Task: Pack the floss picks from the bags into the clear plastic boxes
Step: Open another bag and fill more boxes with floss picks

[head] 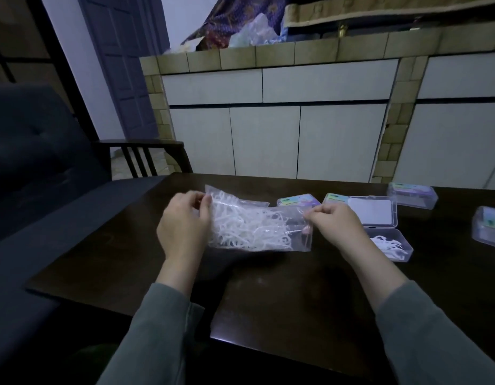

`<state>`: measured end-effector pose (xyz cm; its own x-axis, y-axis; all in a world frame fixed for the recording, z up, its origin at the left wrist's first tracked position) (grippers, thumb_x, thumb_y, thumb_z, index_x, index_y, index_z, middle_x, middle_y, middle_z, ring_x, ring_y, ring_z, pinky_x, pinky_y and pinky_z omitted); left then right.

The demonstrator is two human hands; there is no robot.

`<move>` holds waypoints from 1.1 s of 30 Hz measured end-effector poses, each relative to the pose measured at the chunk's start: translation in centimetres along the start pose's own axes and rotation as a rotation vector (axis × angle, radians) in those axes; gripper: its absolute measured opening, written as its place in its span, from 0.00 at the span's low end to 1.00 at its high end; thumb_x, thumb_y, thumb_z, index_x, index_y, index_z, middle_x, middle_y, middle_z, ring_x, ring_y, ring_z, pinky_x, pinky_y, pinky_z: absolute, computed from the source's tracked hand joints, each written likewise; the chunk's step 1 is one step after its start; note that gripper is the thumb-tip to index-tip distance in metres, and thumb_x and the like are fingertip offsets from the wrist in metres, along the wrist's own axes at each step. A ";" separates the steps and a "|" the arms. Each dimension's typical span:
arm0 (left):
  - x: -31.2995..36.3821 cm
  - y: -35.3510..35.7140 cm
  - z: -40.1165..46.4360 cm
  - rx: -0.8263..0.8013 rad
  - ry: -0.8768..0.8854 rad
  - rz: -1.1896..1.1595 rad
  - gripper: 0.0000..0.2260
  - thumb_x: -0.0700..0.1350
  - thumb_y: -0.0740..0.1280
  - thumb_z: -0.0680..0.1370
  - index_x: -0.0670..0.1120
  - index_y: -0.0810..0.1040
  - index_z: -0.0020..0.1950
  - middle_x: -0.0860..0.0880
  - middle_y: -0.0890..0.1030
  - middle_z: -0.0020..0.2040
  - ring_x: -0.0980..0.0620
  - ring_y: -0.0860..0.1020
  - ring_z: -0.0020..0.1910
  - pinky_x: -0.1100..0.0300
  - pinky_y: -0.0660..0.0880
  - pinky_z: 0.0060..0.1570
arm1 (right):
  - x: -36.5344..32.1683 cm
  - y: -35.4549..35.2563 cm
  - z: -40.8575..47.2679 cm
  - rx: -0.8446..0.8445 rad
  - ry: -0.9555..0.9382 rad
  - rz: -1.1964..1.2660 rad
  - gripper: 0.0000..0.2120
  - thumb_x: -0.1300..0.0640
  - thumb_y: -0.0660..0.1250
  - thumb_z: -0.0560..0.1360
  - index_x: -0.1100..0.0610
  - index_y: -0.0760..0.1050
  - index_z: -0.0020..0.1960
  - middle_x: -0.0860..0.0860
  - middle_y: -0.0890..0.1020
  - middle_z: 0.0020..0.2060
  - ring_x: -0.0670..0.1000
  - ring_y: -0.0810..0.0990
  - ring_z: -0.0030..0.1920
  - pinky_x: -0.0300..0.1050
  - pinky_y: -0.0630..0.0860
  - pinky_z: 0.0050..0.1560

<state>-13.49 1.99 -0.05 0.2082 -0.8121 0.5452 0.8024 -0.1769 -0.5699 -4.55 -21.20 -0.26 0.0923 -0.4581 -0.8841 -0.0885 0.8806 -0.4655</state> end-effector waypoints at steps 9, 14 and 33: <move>1.4 -3.3 3.5 0.173 0.182 0.094 0.11 0.51 0.64 0.78 0.47 0.81 0.52 0.48 0.80 0.47 0.48 0.74 0.44 0.49 0.73 0.45 | -0.5 3.0 -1.7 -0.183 0.056 0.124 0.06 0.55 0.71 0.75 0.53 0.81 0.39 0.42 0.79 0.36 0.42 0.74 0.41 0.41 0.67 0.43; 2.1 -4.1 4.8 0.234 0.251 0.099 0.10 0.50 0.65 0.79 0.45 0.81 0.51 0.47 0.81 0.47 0.47 0.74 0.43 0.52 0.70 0.42 | -1.2 4.6 -2.1 -0.227 0.084 0.135 0.07 0.54 0.71 0.75 0.55 0.83 0.41 0.46 0.84 0.38 0.45 0.79 0.42 0.36 0.69 0.36; -2.2 -0.9 3.3 0.337 0.213 0.009 0.10 0.51 0.62 0.81 0.47 0.78 0.51 0.48 0.80 0.45 0.46 0.72 0.46 0.55 0.61 0.44 | -0.9 7.6 -1.9 -0.168 -0.411 -0.089 0.06 0.52 0.68 0.74 0.41 0.79 0.46 0.39 0.82 0.52 0.38 0.76 0.49 0.45 0.69 0.58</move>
<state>-12.85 5.76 1.26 0.1239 -0.9161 0.3813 0.9470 -0.0057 -0.3212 -7.15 -14.32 -3.12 0.4898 -0.4154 -0.7665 -0.2193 0.7923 -0.5694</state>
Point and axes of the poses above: each hand's wrist, its own z-axis towards the middle knuckle, its own y-axis out of the palm, x = y × z, the point moved 1 cm from there along z, towards the middle knuckle
